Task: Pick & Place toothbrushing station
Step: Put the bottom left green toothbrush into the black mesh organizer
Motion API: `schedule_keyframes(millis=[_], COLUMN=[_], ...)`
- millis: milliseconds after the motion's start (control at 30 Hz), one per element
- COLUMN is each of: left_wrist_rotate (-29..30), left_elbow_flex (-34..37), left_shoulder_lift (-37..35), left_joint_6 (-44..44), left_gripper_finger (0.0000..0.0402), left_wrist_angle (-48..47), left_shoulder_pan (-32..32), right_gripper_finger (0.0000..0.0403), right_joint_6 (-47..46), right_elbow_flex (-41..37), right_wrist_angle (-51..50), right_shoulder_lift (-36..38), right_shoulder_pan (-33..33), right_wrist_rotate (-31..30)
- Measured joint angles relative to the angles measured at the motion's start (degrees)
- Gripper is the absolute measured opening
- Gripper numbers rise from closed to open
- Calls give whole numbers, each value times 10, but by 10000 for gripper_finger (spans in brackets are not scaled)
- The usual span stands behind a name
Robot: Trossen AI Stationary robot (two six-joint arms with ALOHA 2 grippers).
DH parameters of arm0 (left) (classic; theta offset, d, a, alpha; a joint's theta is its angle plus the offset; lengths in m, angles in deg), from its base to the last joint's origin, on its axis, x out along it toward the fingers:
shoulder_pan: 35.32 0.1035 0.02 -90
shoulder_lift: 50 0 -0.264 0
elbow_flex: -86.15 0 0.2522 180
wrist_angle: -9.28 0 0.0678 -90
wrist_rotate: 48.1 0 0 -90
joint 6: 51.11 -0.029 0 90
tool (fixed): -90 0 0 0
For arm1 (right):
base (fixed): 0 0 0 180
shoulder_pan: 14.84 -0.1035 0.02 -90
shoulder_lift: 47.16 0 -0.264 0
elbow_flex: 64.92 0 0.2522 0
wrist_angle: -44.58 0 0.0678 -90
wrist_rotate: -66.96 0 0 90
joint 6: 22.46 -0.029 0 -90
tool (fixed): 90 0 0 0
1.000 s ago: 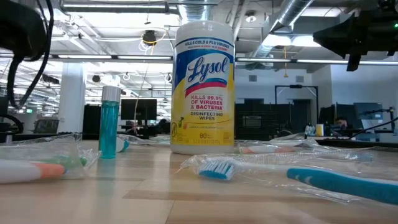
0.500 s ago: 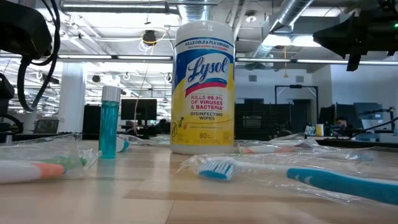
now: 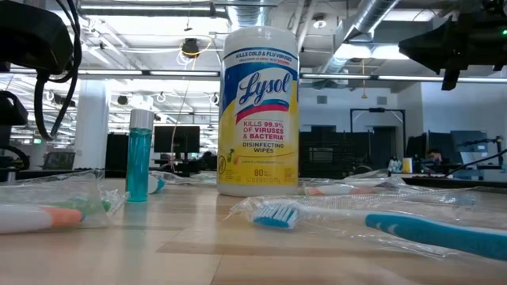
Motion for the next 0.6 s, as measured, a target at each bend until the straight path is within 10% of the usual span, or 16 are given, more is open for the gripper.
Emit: schedule_keyframes(millis=[600], left_wrist_rotate=[-24], left_elbow_flex=[1], left_shoulder_lift=[54], left_joint_6=[-2], left_gripper_finger=[162], left_wrist_angle=[4], left_shoulder_pan=[0], right_gripper_finger=[58], right_joint_6=[1], right_elbow_flex=[0], right_wrist_angle=[0], right_shoulder_lift=[0], right_shoulder_pan=[0], right_wrist_rotate=[0])
